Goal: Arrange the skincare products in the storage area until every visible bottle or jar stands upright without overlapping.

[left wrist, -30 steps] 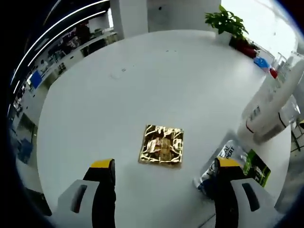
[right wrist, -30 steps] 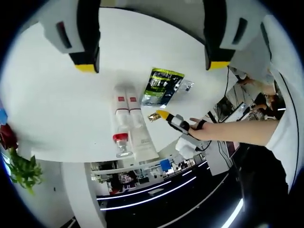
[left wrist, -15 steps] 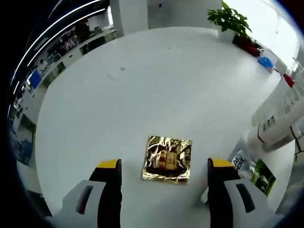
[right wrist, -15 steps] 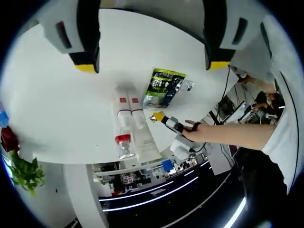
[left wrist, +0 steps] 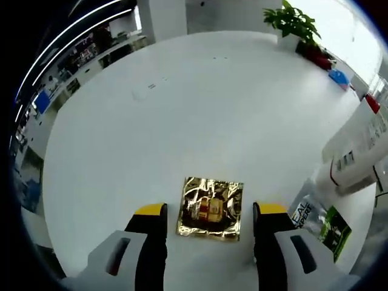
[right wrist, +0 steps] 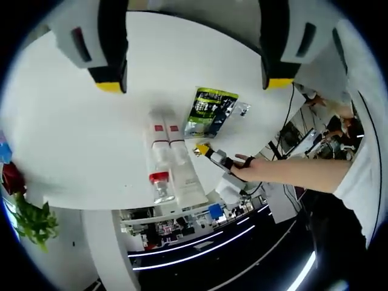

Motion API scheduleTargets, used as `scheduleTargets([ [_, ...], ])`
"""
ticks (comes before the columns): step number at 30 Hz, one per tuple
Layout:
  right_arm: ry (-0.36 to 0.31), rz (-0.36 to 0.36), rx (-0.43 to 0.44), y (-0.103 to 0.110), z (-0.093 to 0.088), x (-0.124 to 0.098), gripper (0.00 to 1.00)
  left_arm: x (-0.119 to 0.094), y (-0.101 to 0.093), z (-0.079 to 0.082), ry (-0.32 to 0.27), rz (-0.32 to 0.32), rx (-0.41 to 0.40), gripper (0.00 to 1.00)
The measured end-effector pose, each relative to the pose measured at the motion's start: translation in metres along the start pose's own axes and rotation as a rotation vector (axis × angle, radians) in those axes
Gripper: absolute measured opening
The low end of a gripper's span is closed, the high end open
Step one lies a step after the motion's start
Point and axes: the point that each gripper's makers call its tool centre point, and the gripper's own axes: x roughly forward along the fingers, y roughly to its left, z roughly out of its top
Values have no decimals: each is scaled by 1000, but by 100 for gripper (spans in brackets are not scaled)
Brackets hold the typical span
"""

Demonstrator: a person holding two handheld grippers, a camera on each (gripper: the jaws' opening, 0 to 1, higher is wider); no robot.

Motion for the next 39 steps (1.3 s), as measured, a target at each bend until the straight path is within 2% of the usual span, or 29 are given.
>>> scheduleTargets([
  [6,-1,-2,0,0,0,0,92,0,2,1,-2,1,8,47],
  [10,-2,-3,1,-1,1,0,92,0,1,2,-5,-5,16,37],
  [22,-5,-7,2,-1,1,-1,92,0,1,2,-3,-1,25,36],
  [23,-5,-7,1,-1,1,-1,92,-1,2,3,-8,-1,27,22],
  [24,-5,-7,0,-1,1,-1,92,-3,2,6,-21,-11,59,1],
  [25,-4,-6,-1,-1,1,0,92,-2,-3,23,-99,-38,91,3],
  [26,-4,-6,-1,-1,1,0,92,-7,2,14,-35,1,61,9],
  [27,-5,-5,-2,-1,1,0,92,-6,0,15,-26,-16,78,9],
  [31,-5,-5,-5,0,1,-1,92,-8,0,14,-20,-24,71,12],
  [35,-9,-9,-2,-1,2,-1,92,-10,8,11,-16,-10,55,21],
  [39,-9,-9,-2,-1,2,-1,92,-11,18,10,-18,22,42,36],
])
